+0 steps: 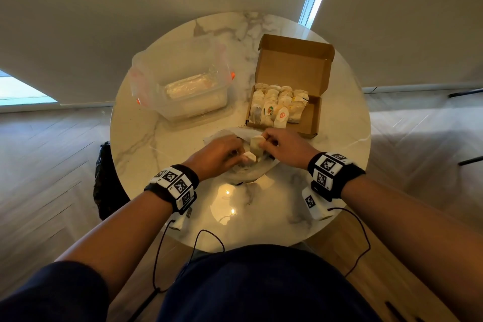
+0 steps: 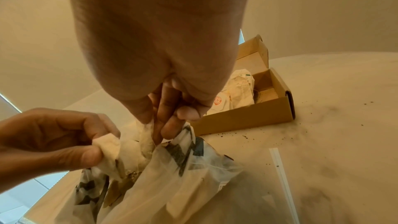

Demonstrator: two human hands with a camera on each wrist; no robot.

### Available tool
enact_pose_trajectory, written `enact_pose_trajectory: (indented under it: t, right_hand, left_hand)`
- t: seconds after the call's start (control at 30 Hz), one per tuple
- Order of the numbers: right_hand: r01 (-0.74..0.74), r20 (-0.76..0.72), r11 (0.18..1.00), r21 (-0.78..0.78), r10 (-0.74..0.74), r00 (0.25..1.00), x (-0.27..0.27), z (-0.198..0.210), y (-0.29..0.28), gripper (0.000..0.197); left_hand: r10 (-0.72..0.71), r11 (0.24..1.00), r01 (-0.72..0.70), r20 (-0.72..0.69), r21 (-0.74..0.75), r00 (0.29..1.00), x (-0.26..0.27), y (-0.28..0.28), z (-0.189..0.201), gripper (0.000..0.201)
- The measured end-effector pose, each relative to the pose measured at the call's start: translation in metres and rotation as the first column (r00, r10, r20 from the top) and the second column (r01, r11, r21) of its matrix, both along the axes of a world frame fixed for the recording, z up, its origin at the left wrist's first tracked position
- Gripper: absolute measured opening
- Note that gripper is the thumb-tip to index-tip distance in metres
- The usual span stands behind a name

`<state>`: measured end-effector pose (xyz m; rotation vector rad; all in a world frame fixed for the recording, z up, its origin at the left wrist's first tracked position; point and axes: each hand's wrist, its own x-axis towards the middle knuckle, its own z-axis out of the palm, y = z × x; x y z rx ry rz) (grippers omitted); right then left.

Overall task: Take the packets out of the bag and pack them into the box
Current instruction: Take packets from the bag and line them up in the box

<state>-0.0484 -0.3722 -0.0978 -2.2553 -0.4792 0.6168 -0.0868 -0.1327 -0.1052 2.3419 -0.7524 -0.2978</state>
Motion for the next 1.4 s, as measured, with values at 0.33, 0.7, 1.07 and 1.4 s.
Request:
enact_pose_trajectory:
  t: [0.33,0.7,1.07,1.4]
  right_hand:
    - [-0.033,0.006,0.989,0.145,0.032,0.999,0.002,0.011,0.009,0.005]
    - [0.013,0.044,0.987,0.161,-0.02,0.999,0.003,0.026,0.009,0.015]
    - [0.131,0.098,0.972,0.193,-0.152,0.984,0.014,0.038,-0.015,0.013]
    - [0.265,0.159,0.949,0.171,-0.292,0.943,0.032,0.053,-0.044,0.015]
  left_hand:
    - [0.198,0.963,-0.241,-0.289,-0.123,0.937,0.004,-0.005,0.027,0.028]
    - [0.307,0.931,-0.338,-0.204,-0.137,0.929,0.013,-0.012,0.03,0.021]
    - [0.14,0.99,-0.138,-0.208,0.022,0.968,0.025,-0.022,0.02,0.036]
    - [0.101,0.988,-0.079,-0.162,0.135,0.982,0.034,-0.033,0.018,0.018]
